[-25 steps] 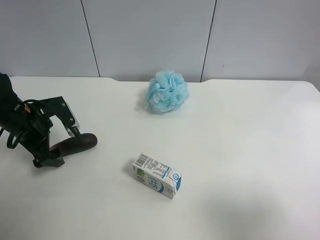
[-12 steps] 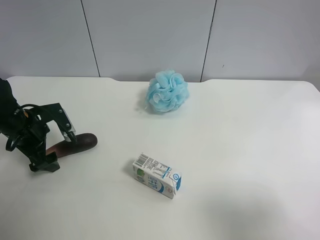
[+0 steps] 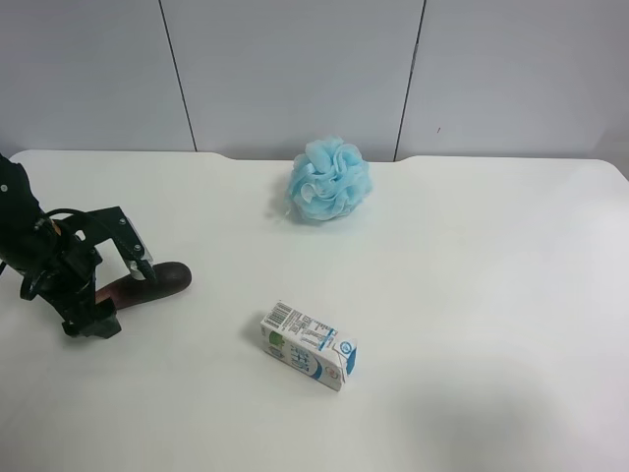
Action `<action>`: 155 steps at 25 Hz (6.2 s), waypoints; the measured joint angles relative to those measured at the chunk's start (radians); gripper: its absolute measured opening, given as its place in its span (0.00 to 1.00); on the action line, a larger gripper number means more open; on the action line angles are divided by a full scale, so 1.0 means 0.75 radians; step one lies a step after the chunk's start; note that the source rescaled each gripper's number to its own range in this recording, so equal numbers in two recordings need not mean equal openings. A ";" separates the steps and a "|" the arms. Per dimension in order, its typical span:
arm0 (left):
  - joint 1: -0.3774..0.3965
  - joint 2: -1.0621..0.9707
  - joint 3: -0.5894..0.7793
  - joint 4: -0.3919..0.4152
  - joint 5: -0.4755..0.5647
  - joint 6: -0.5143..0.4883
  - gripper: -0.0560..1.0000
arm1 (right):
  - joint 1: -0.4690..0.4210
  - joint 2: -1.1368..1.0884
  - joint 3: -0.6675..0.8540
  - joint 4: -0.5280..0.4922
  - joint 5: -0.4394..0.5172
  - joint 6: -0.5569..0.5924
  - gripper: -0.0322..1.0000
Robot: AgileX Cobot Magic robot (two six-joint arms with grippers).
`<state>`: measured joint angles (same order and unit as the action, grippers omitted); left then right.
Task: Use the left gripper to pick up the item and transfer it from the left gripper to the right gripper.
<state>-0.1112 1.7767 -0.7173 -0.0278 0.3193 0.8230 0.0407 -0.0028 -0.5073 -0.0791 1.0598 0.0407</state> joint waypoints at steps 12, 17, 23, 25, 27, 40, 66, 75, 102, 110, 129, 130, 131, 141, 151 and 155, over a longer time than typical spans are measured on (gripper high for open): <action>0.000 0.000 0.000 -0.005 0.000 0.000 0.06 | 0.000 0.000 0.000 0.000 0.000 0.000 1.00; 0.000 -0.011 -0.030 -0.032 0.049 0.000 0.06 | 0.000 0.000 0.000 0.000 0.000 0.000 1.00; -0.024 -0.132 -0.177 -0.179 0.308 0.000 0.06 | 0.000 0.000 0.000 0.000 0.000 0.000 1.00; -0.066 -0.178 -0.222 -0.193 0.411 -0.017 0.06 | 0.000 0.000 0.000 0.000 0.000 0.000 1.00; -0.117 -0.226 -0.268 -0.192 0.501 -0.051 0.06 | 0.000 0.000 0.000 0.000 0.000 0.000 1.00; -0.568 -0.273 -0.571 -0.034 0.949 -0.331 0.06 | 0.000 0.000 0.000 0.000 0.000 0.000 1.00; -0.686 -0.173 -0.802 -0.302 1.037 -0.238 0.06 | 0.000 0.000 0.000 0.024 0.000 -0.017 1.00; -0.686 -0.173 -0.802 -0.270 1.068 -0.235 0.06 | 0.000 0.144 -0.045 0.222 0.049 -0.265 1.00; -0.686 -0.173 -0.802 -0.262 1.104 -0.032 0.06 | 0.907 1.467 -0.400 0.336 -0.504 -0.854 1.00; -0.686 -0.173 -0.809 -0.266 1.107 0.008 0.06 | 0.920 1.553 -0.411 0.621 -0.636 -1.123 1.00; -0.688 -0.173 -0.941 -0.397 1.195 0.159 0.06 | 0.920 1.557 -0.411 0.784 -0.752 -1.342 1.00; -0.688 -0.173 -0.941 -0.409 1.195 0.175 0.06 | 0.920 1.557 -0.411 0.784 -0.758 -1.342 1.00; -0.688 -0.173 -0.941 -0.426 1.195 0.193 0.06 | 0.920 1.557 -0.411 0.784 -0.765 -1.342 1.00; -0.688 -0.173 -0.941 -0.521 1.180 0.360 0.06 | 0.920 1.653 -0.414 0.877 -0.811 -1.345 1.00; -0.688 -0.173 -0.941 -0.496 1.175 0.373 0.06 | 0.920 1.691 -0.415 1.004 -0.873 -1.404 0.84; -0.688 -0.173 -0.941 -0.499 1.162 0.377 0.06 | 0.920 1.694 -0.415 1.027 -0.883 -1.410 0.44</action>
<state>-0.6271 1.6469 -1.4233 -0.4017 1.1908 1.1058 0.7307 1.2675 -0.8188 0.6914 0.3972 -1.0167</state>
